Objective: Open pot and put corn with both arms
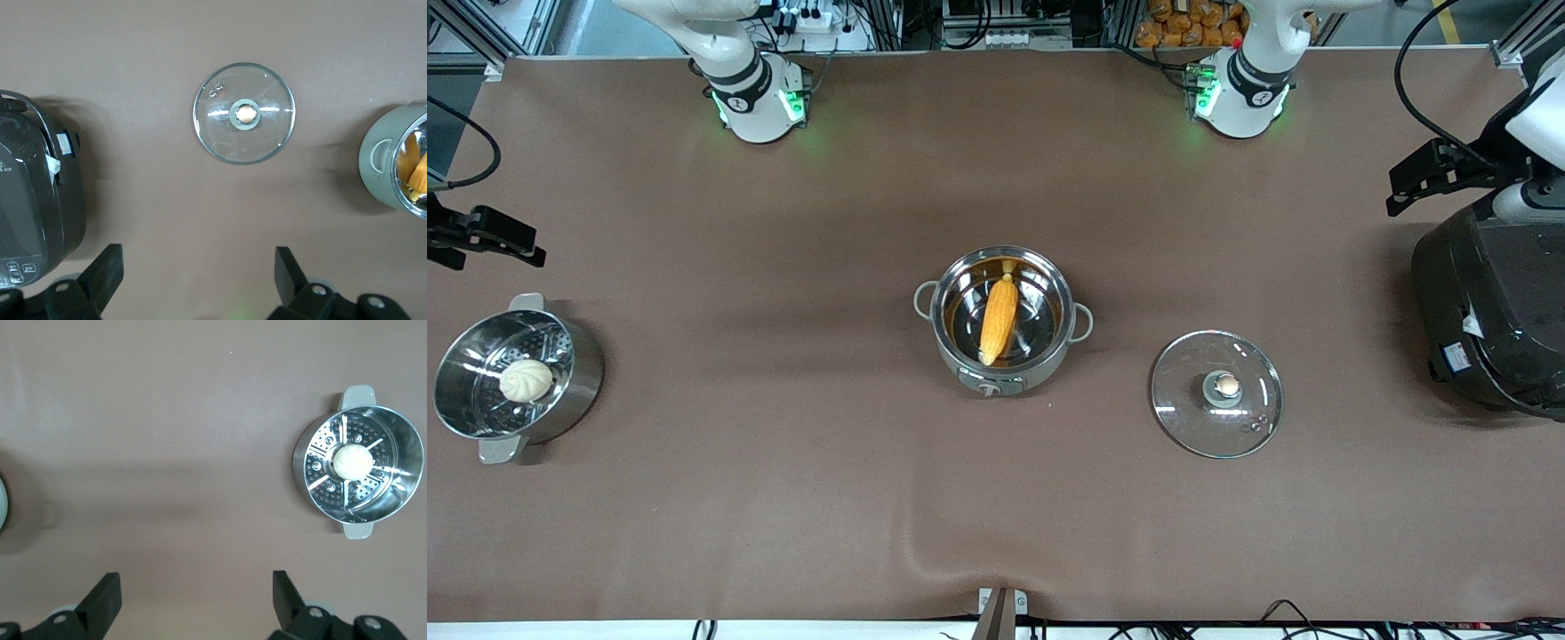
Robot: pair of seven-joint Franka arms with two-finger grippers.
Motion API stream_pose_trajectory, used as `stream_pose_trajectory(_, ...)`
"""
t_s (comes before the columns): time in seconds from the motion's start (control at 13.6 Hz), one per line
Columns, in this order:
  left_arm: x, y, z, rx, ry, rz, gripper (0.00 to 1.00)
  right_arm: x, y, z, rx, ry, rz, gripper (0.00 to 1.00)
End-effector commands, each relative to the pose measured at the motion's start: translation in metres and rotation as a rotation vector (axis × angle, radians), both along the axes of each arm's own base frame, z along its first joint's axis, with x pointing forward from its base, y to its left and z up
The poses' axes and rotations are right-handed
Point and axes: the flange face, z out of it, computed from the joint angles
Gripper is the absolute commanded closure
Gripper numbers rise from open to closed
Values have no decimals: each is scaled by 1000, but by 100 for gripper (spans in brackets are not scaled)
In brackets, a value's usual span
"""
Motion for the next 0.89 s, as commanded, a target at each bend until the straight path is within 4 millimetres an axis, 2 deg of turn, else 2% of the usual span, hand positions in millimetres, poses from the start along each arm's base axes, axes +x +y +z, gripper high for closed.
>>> stream_pose_trajectory(0.0,-8,4,6,-17,25,-13,0,-5,-2,5,15,2,-17,0)
stream_pose_trajectory(0.22,-5,8,2,-16,34,-2,0,-6,-1,4,17,10,-20,0)
stream_pose_trajectory(0.81,-7,13,6,-18,26,13,0,-6,5,5,20,7,-11,0)
